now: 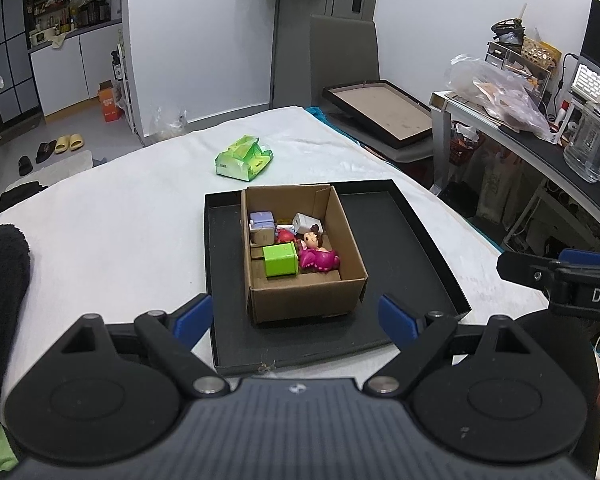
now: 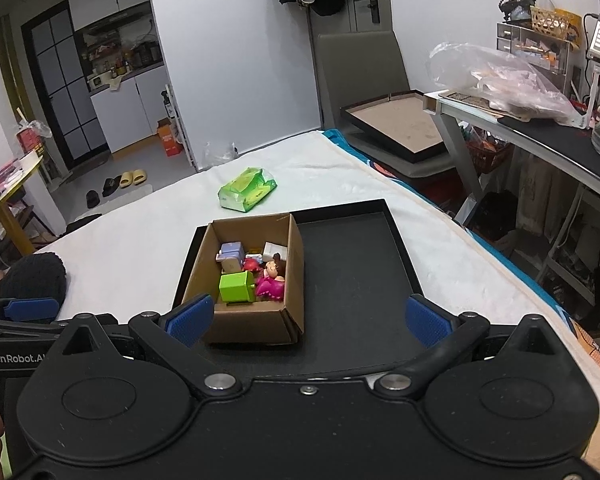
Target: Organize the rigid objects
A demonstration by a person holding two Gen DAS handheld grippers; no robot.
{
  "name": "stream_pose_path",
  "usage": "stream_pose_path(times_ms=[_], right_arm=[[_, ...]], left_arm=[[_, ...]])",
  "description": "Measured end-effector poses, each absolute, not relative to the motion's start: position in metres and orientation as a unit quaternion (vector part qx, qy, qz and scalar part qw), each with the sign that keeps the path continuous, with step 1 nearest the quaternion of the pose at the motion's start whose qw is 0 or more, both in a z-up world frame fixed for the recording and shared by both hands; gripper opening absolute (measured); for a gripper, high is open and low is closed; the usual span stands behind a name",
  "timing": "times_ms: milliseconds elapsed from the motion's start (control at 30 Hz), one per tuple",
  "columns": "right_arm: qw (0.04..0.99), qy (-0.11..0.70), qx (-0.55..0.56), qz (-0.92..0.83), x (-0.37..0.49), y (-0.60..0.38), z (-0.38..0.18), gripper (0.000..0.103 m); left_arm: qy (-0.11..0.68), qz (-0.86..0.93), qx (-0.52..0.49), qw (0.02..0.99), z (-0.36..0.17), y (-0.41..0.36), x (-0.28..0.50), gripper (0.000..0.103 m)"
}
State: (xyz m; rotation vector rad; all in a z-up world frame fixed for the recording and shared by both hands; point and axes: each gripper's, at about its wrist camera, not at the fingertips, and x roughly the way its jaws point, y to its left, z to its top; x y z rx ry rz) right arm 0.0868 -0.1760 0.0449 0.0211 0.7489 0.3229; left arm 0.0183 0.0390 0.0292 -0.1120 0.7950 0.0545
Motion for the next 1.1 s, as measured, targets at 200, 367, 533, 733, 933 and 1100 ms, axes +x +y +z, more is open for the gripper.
stream_pose_path(times_ms=[200,367,533,733,933,1100], right_arm=[[0.918,0.363,0.001,0.161,0.079,-0.173,0.048,0.103],[0.919,0.357,-0.006,0.168,0.070,-0.169,0.052,0.103],[0.921,0.352,-0.005,0.168,0.064,-0.172,0.054,0.103],[0.921,0.351,-0.005,0.171,0.059,-0.173,0.054,0.103],[0.921,0.350,-0.007,0.172,0.057,-0.172,0.054,0.103],[0.921,0.349,-0.005,0.172,0.055,-0.173,0.053,0.103]], left_arm=[[0.381,0.024,-0.052,0.923,0.033,0.037,0.011,0.089],[0.380,0.022,-0.054,0.923,0.033,0.035,0.007,0.089],[0.378,0.023,-0.049,0.924,0.033,0.032,0.001,0.089],[0.376,0.024,-0.055,0.925,0.033,0.032,-0.003,0.089],[0.374,0.025,-0.054,0.926,0.033,0.031,-0.007,0.089],[0.372,0.025,-0.054,0.926,0.034,0.029,-0.010,0.089]])
